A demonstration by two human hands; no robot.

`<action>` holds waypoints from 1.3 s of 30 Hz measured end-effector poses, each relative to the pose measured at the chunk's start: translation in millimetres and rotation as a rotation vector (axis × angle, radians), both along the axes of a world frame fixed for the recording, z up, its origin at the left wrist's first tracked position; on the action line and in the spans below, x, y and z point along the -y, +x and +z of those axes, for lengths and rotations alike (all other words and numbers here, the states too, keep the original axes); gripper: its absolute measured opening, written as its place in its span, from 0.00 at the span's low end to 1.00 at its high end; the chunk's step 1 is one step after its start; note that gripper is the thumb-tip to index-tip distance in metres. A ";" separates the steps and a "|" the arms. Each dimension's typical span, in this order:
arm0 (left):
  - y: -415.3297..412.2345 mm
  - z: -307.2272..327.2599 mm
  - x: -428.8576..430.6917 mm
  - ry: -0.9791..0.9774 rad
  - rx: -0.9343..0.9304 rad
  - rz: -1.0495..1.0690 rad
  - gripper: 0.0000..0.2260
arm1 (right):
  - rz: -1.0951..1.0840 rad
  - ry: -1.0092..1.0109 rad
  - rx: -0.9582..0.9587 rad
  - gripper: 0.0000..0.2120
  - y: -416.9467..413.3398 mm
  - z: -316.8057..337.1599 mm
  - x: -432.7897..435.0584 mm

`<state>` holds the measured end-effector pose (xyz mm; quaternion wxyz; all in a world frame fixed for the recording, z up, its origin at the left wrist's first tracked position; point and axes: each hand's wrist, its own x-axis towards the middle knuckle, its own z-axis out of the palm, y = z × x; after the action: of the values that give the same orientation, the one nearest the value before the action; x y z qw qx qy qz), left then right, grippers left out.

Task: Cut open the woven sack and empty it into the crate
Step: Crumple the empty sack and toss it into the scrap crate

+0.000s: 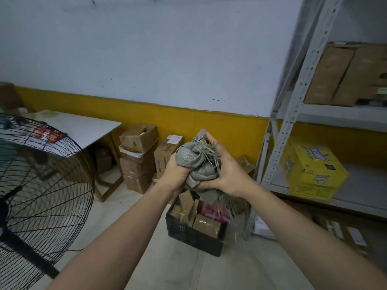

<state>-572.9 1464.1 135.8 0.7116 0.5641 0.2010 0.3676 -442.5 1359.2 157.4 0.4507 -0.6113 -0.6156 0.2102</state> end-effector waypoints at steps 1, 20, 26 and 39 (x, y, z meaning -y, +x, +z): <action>4.0 1.5 -4.6 -0.015 -0.004 0.008 0.22 | -0.014 0.003 0.015 0.59 5.1 -1.2 -8.4; -66.1 -14.5 -116.1 -0.038 -0.334 0.082 0.21 | -0.376 0.126 0.229 0.29 -42.1 -58.4 -137.8; -99.3 -54.2 -145.7 -0.002 -0.360 0.098 0.24 | -0.377 -0.015 0.292 0.33 -72.4 -91.0 -160.7; -101.0 -288.7 -205.7 -0.185 -0.355 0.253 0.20 | -0.203 -0.142 0.197 0.42 -56.9 -328.5 -234.1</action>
<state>-673.9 1669.8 -152.8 0.6619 0.5227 0.4248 0.3289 -499.4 1593.3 -171.1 0.3627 -0.7183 -0.5755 0.1459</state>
